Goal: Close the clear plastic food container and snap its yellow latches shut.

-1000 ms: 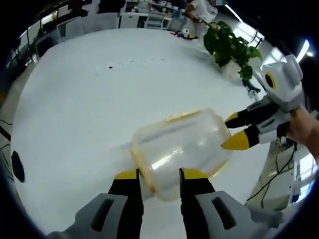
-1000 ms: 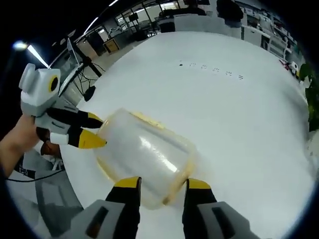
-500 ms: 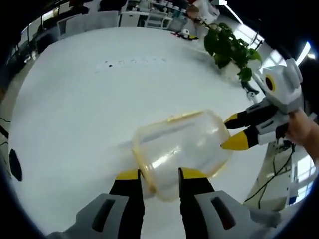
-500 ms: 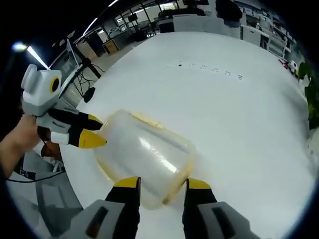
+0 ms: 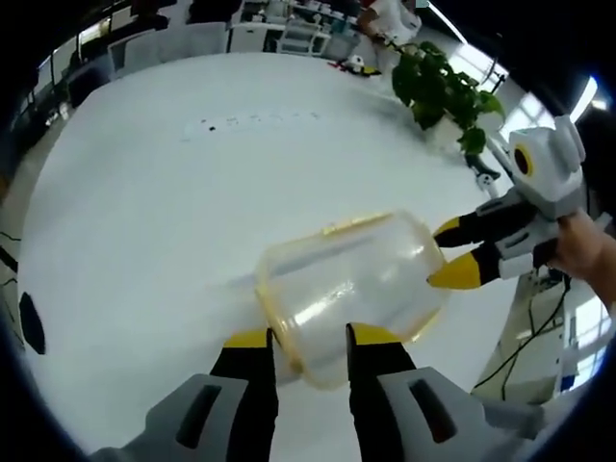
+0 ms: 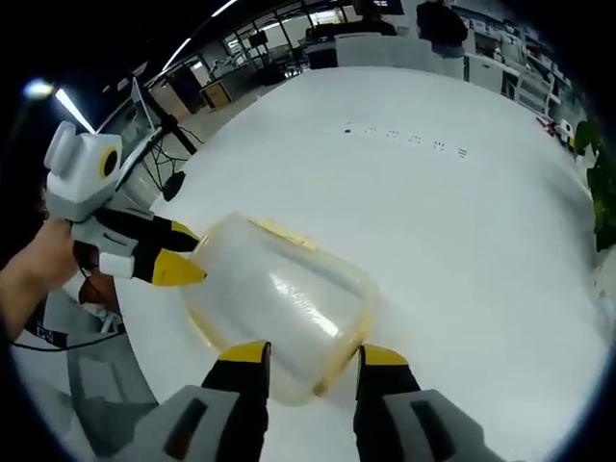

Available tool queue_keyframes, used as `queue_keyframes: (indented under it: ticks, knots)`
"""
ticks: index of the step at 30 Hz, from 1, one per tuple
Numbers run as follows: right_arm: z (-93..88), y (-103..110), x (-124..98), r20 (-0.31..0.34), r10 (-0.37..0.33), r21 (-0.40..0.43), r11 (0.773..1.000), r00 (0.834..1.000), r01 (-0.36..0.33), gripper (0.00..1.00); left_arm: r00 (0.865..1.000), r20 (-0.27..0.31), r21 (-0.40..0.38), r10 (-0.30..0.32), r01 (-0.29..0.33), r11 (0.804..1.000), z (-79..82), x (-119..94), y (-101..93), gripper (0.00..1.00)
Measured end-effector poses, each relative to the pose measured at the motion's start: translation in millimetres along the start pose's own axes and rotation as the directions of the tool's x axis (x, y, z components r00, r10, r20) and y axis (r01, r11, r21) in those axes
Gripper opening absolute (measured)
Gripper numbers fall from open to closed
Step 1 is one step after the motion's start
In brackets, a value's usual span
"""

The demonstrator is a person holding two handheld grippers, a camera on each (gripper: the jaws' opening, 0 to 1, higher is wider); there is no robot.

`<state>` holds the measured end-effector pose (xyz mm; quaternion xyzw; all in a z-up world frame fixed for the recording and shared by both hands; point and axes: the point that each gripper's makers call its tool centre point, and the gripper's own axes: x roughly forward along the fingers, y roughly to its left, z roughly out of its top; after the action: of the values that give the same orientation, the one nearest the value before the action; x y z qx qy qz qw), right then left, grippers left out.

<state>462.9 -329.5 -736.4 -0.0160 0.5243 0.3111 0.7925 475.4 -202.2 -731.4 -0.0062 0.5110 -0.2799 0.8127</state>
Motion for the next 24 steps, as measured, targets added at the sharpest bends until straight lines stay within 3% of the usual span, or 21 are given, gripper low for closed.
queue_keyframes:
  ticks: [17,24]
  knots:
    - [0.8,-0.8,-0.6,-0.024,0.008,0.01,1.0,1.0,-0.008,0.34,1.0,0.013,0.022,-0.016,0.016,1.0,1.1,-0.6,1.0,0.28]
    - [1.7,-1.3,-2.6,-0.032,-0.001,-0.071,0.997,1.0,-0.002,0.33,1.0,0.004,0.091,-0.018,0.017,0.996,3.1,-1.0,1.8,0.28]
